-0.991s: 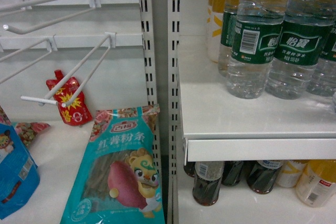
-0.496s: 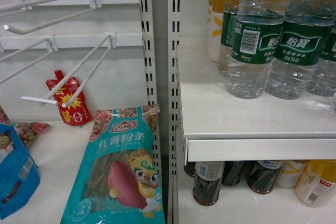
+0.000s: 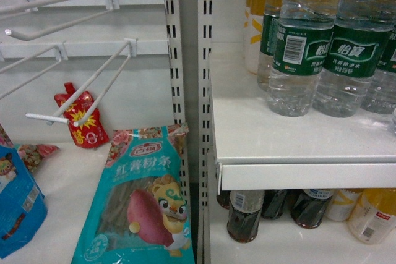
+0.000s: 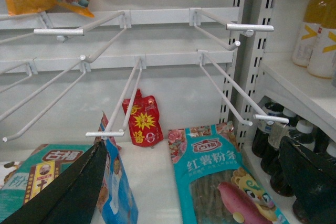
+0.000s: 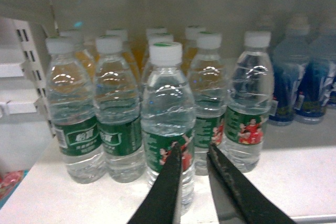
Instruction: Move water from second to third shelf
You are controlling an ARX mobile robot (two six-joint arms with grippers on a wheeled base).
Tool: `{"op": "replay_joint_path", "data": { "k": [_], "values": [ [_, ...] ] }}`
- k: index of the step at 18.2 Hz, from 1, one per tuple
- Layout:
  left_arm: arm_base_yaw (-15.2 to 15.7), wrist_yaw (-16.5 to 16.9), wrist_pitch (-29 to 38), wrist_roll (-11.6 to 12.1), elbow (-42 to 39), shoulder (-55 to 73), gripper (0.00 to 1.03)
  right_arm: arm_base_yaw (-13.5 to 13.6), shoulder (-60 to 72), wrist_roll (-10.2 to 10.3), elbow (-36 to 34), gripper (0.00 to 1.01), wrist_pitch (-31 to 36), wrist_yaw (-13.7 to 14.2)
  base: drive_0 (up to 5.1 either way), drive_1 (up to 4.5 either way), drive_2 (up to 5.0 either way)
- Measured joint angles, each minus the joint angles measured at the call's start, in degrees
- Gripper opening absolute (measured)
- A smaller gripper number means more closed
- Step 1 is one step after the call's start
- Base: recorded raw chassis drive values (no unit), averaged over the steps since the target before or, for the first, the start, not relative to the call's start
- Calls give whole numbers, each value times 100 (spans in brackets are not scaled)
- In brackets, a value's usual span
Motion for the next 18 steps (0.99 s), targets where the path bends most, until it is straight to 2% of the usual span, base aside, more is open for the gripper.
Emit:
{"op": "replay_joint_path", "data": {
  "k": [1,7,18],
  "values": [
    [0,9,2,0,0,0,98,44,-214,-24,-660,2,173,-61,0,0,0],
    [0,9,2,0,0,0,98,44,-925,-24,-1246,2,129,-61,0,0,0],
    [0,9,2,0,0,0,98,44,-1644,-24,-1585,2,-201,-61,0,0,0]
  ]
}}
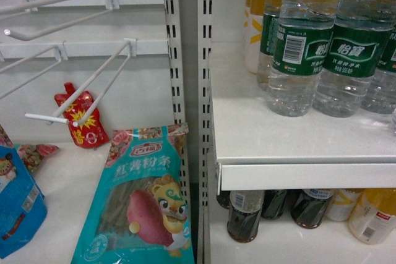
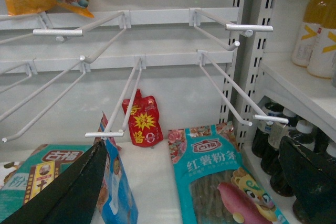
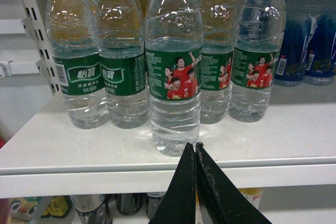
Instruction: Move water from second to third shelf
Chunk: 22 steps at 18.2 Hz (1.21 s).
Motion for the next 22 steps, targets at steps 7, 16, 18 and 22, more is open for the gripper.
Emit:
{"op": "replay_joint_path", "data": {
  "k": [7,16,18,22],
  "values": [
    [0,0,2,0,0,0,98,0,-1333,0,-210,2,-1139,-2,0,0,0],
    [0,2,0,0,0,0,98,0,-1333,-2,-210,50,-1099,-2,0,0,0],
    [0,0,0,0,0,0,98,0,-1333,-2,-210,72,-1099,-2,0,0,0],
    [0,0,0,0,0,0,98,0,-1333,0,-210,98,-1099,-4,0,0,0]
  ]
}}
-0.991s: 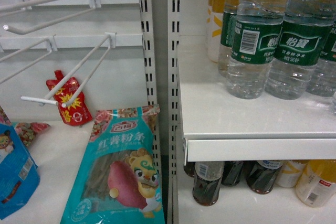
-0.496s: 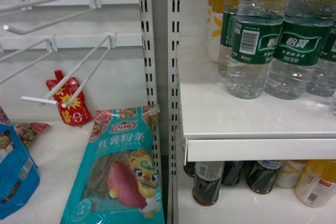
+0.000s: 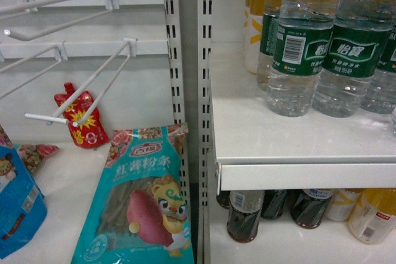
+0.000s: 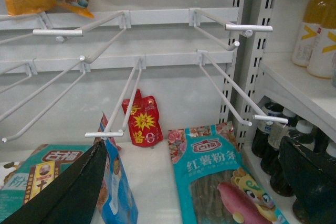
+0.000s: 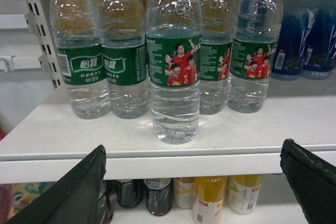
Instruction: Move water from second to third shelf
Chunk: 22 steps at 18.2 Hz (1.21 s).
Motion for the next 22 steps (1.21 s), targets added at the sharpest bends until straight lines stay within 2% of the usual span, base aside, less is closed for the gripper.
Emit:
{"op": "replay_joint_path", "data": {
  "k": [22],
  "values": [
    [0,-2,2,0,0,0,98,0,0,-9,0,98,-4,-2,0,0,0]
  ]
}}
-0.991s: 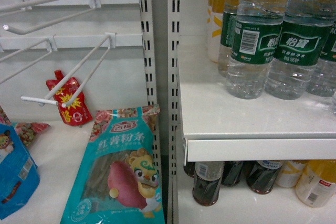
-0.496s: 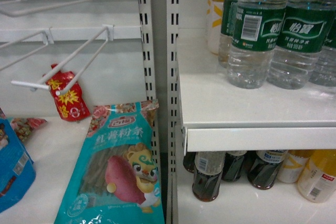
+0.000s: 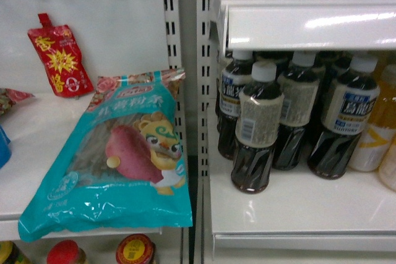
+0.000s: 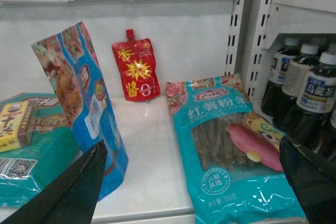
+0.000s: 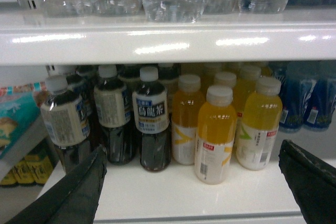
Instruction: Move water from second to third shelf
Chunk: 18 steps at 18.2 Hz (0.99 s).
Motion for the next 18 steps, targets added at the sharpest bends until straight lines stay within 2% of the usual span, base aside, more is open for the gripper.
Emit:
{"op": "replay_joint_path", "data": {
  "k": [18],
  "values": [
    [0,2,-15,0,0,0,98,0,0,-11,0,98,-9,2,0,0,0]
  ]
}}
